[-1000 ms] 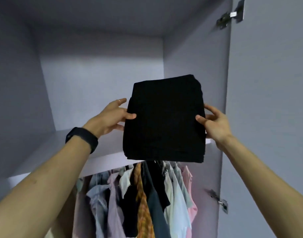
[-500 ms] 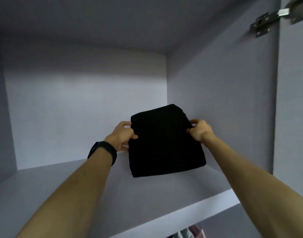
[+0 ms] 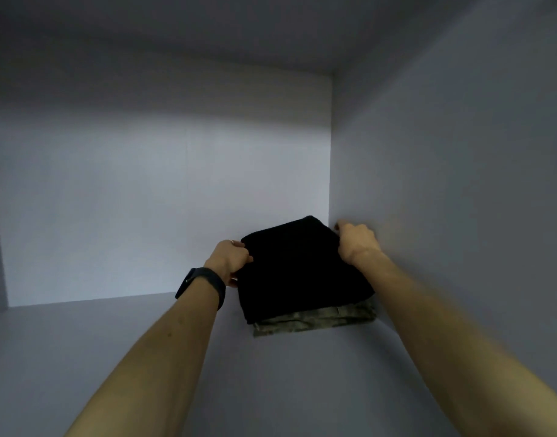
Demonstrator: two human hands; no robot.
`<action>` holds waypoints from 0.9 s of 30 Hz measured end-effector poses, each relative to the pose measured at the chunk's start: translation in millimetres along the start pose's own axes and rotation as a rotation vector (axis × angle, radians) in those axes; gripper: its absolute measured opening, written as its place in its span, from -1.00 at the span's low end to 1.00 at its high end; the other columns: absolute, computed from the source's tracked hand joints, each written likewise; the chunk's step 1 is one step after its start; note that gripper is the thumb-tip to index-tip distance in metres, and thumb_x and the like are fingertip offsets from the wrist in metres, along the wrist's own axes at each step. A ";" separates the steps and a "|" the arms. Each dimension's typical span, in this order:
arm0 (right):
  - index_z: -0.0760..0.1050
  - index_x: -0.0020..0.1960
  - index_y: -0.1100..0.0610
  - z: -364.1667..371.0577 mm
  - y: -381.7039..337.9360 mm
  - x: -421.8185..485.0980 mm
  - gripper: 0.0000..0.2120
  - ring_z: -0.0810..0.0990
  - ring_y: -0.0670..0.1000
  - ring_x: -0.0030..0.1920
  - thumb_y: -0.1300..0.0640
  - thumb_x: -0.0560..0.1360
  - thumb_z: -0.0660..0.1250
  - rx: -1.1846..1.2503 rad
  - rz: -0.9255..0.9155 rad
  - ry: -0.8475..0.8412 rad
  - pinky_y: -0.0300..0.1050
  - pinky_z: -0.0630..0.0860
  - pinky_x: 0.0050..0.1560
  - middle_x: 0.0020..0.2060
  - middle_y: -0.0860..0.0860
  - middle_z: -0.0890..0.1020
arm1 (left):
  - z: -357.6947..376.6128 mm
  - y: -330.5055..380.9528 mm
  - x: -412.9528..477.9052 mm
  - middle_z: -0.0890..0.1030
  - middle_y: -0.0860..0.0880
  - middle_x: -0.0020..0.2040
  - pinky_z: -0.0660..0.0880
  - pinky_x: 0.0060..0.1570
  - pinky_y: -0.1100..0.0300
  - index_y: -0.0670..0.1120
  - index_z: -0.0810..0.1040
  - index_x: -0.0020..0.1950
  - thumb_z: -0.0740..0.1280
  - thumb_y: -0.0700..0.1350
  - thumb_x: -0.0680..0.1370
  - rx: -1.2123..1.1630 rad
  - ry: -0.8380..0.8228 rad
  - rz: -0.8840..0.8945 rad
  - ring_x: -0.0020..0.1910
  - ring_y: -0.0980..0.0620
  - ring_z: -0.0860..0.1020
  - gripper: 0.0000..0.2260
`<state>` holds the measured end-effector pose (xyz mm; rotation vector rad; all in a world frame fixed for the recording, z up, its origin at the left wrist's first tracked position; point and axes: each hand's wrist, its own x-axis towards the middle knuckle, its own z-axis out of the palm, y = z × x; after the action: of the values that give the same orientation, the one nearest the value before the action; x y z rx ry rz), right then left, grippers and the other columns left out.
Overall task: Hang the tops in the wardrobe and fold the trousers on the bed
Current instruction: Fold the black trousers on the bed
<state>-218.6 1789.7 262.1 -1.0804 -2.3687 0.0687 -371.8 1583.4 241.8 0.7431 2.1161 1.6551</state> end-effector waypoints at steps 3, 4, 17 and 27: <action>0.50 0.28 0.18 6.5 -5.8 2.8 -0.73 0.56 0.26 0.24 0.26 0.60 0.22 -0.058 -0.007 0.008 0.04 0.51 0.19 0.23 0.22 0.59 | 1.4 -3.1 12.2 0.58 -0.17 0.09 0.60 0.04 -0.13 -0.14 0.49 0.35 0.29 -0.26 0.61 0.048 0.026 0.001 0.06 -0.21 0.58 -0.70; 0.54 0.25 0.18 4.5 -7.1 4.1 -0.74 0.57 0.25 0.23 0.22 0.59 0.24 -0.058 -0.002 -0.006 0.02 0.51 0.18 0.22 0.22 0.60 | 0.2 1.6 12.0 0.58 -0.15 0.07 0.59 0.03 -0.10 -0.14 0.50 0.31 0.31 -0.22 0.62 0.110 0.014 0.019 0.07 -0.20 0.57 -0.74; -0.12 0.62 -0.24 64.6 -26.5 16.6 -0.38 -0.24 0.05 0.62 -0.37 0.60 -0.19 -0.078 -0.143 -0.397 0.22 -0.22 0.58 0.62 -0.10 -0.18 | 58.0 -9.0 31.5 -0.16 0.07 0.66 -0.20 0.51 -0.27 0.30 -0.02 0.61 -0.03 0.42 0.59 1.009 -0.146 0.206 0.62 -0.08 -0.25 -0.39; -0.06 0.63 -0.21 89.8 -16.4 29.6 -0.40 -0.18 0.04 0.63 -0.35 0.63 -0.14 0.007 -0.103 -0.369 0.15 -0.17 0.59 0.64 -0.03 -0.10 | 63.6 -16.6 48.5 -0.07 0.10 0.66 -0.10 0.51 -0.27 0.30 0.04 0.61 0.01 0.41 0.58 0.990 -0.090 0.185 0.62 -0.04 -0.19 -0.39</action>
<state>-289.4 1814.8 202.5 -1.0102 -2.7444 0.2590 -377.5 1659.1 211.6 1.2630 2.8095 0.5027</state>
